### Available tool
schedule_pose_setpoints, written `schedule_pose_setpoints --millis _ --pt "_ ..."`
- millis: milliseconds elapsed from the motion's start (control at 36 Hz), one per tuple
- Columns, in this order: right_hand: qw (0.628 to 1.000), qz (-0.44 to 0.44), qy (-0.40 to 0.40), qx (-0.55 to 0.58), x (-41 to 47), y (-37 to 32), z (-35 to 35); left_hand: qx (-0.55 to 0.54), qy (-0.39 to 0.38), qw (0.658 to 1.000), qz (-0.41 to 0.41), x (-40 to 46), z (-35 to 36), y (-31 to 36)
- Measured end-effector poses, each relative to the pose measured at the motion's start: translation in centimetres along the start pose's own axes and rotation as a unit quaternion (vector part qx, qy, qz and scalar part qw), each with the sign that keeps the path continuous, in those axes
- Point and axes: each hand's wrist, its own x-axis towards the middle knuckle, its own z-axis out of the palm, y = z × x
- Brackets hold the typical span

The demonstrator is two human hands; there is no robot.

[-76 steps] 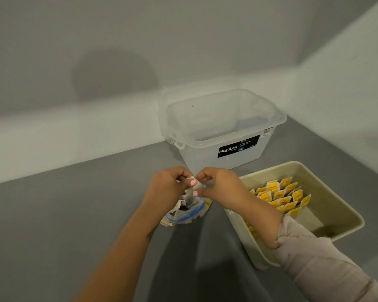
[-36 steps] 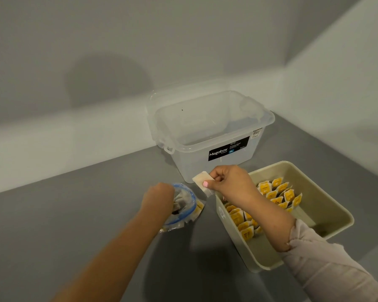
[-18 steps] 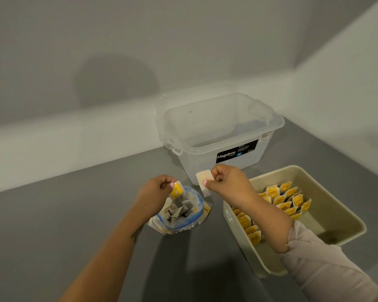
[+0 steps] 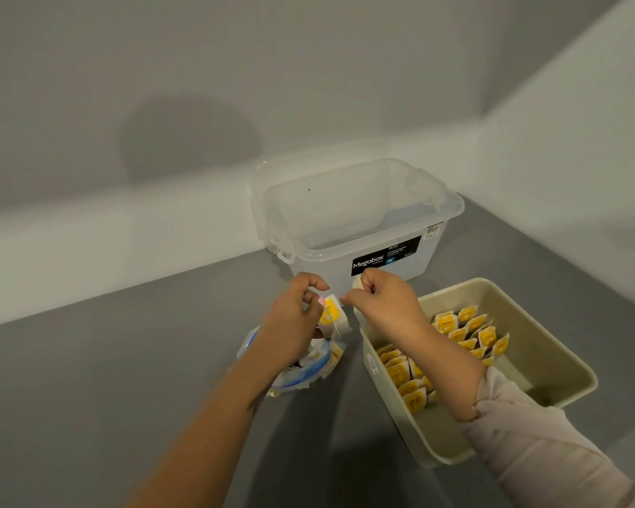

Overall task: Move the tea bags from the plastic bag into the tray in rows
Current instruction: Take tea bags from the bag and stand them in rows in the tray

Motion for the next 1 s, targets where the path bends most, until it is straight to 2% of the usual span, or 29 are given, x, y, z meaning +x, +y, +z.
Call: schedule_pose_setpoints --millis 167,472,583,778,1000 --pt "0.999 -0.008 0.007 0.040 -0.1 0.5 -2.2 0.084 -0.053 0.992 0.076 0.3 2.0 1.2" --pt "0.996 -0.009 -0.006 0.088 -0.5 2.9 -7.5 -0.014 -0.074 0.996 0.041 0.6 6.6 4.7" --pt "0.989 0.009 -0.021 0.147 -0.7 3.8 -9.8 -0.040 -0.073 0.996 0.035 0.7 8.3 6.2" --pt "0.995 0.008 -0.010 0.101 -0.6 5.8 -13.0 -0.095 -0.092 0.991 0.013 0.6 11.2 8.2" --pt "0.995 -0.027 -0.053 0.078 -0.6 7.9 -16.7 -0.038 -0.098 0.994 0.032 0.2 14.3 9.2"
